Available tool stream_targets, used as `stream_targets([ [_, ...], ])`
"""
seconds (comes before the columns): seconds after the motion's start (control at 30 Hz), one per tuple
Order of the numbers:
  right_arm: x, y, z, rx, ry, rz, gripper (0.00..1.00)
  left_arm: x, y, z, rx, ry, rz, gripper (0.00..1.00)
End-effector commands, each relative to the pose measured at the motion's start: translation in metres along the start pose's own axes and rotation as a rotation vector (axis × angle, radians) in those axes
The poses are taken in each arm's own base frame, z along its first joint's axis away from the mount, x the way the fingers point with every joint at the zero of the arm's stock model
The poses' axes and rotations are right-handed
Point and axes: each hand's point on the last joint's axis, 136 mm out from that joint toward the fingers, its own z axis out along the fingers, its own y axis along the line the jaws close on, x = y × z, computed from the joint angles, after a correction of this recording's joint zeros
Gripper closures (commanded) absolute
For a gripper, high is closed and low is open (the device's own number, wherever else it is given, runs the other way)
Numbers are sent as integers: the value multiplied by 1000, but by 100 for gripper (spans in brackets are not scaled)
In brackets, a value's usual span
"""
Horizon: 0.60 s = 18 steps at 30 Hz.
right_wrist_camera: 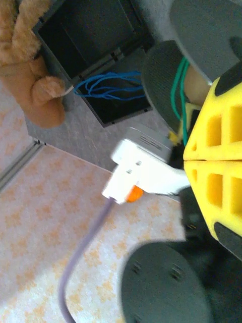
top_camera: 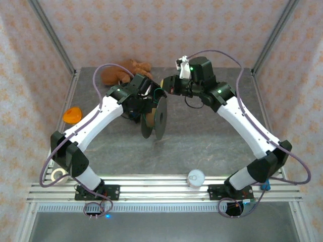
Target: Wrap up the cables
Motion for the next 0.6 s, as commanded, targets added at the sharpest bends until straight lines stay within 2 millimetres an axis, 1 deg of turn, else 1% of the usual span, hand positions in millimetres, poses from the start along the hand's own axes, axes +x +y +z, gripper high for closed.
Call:
stream_targets([
  [0.0, 3, 18, -20, -43, -61, -29, 100, -31, 17, -16, -28, -126, -152, 100],
  [0.1, 22, 22, -18, -60, -48, -26, 100, -38, 30, -18, -43, -161, -247, 100],
  [0.2, 42, 27, -10, -77, -21, -40, 100, -45, 39, -20, -38, -197, -329, 100],
  [0.4, 87, 40, 3, -104, 54, -99, 100, -58, 55, -30, -48, -270, -464, 100],
  [0.5, 112, 39, 6, -86, 85, -133, 100, -61, 63, -37, -47, -296, -519, 100],
  [0.57, 124, 30, 4, -56, 73, -129, 100, -63, 70, -44, -43, -327, -565, 100],
])
